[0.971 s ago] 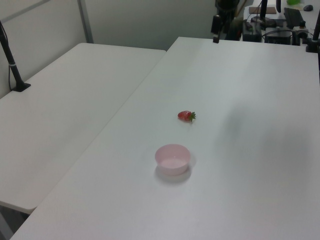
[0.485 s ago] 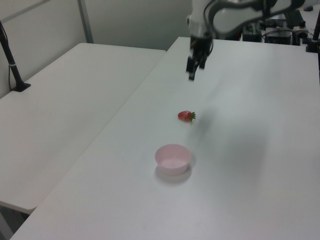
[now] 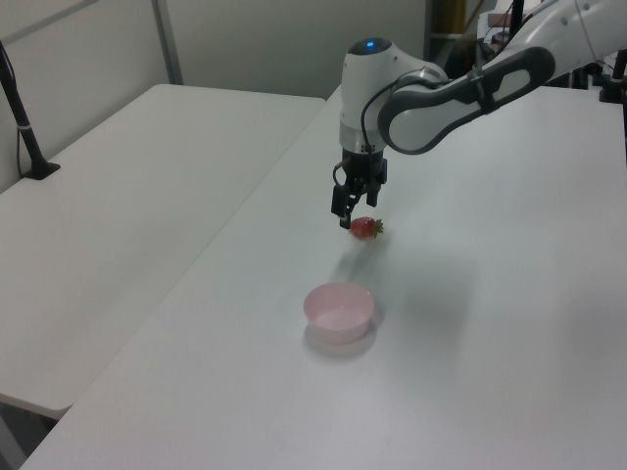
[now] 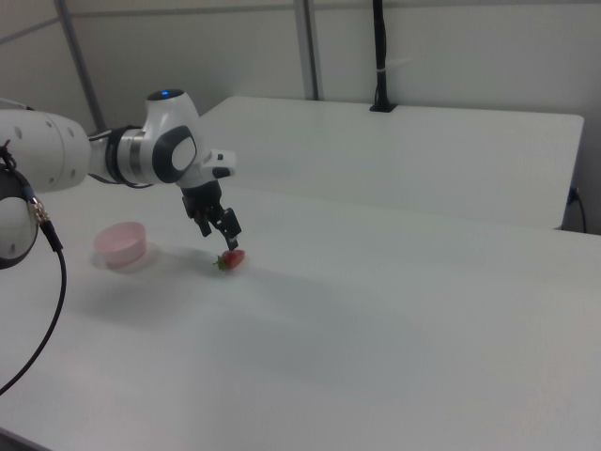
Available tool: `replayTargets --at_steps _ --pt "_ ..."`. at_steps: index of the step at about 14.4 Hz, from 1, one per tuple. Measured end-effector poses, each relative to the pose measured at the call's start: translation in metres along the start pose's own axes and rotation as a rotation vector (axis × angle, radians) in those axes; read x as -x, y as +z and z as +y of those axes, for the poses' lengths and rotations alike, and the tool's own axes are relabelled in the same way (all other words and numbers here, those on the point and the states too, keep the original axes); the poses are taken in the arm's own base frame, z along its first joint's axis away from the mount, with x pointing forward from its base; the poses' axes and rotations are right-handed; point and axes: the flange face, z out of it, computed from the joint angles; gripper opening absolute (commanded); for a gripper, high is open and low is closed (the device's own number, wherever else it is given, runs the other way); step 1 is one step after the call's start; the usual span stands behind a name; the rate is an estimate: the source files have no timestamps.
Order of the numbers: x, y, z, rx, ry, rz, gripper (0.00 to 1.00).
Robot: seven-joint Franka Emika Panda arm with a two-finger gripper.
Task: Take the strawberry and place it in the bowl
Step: 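Lower the gripper onto the strawberry and close it, then lift the held strawberry up off the table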
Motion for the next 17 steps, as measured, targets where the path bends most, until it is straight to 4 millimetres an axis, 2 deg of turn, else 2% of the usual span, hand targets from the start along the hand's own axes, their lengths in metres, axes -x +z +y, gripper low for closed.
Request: replayTargets --at_steps 3,5,6,7,9,12,17 --pt "-0.001 0.021 0.002 0.009 -0.020 -0.007 0.89" --pt "-0.001 0.027 0.002 0.013 -0.046 -0.013 0.72" --pt "-0.001 0.027 0.002 0.013 -0.053 -0.013 0.53" --pt "-0.001 0.028 0.002 0.015 -0.060 -0.014 0.47" --pt "-0.001 0.029 0.002 0.020 -0.090 -0.013 0.46" --pt "-0.001 0.029 0.002 0.021 -0.155 -0.014 0.28" --pt "-0.001 0.029 0.002 0.020 -0.195 -0.013 0.27"
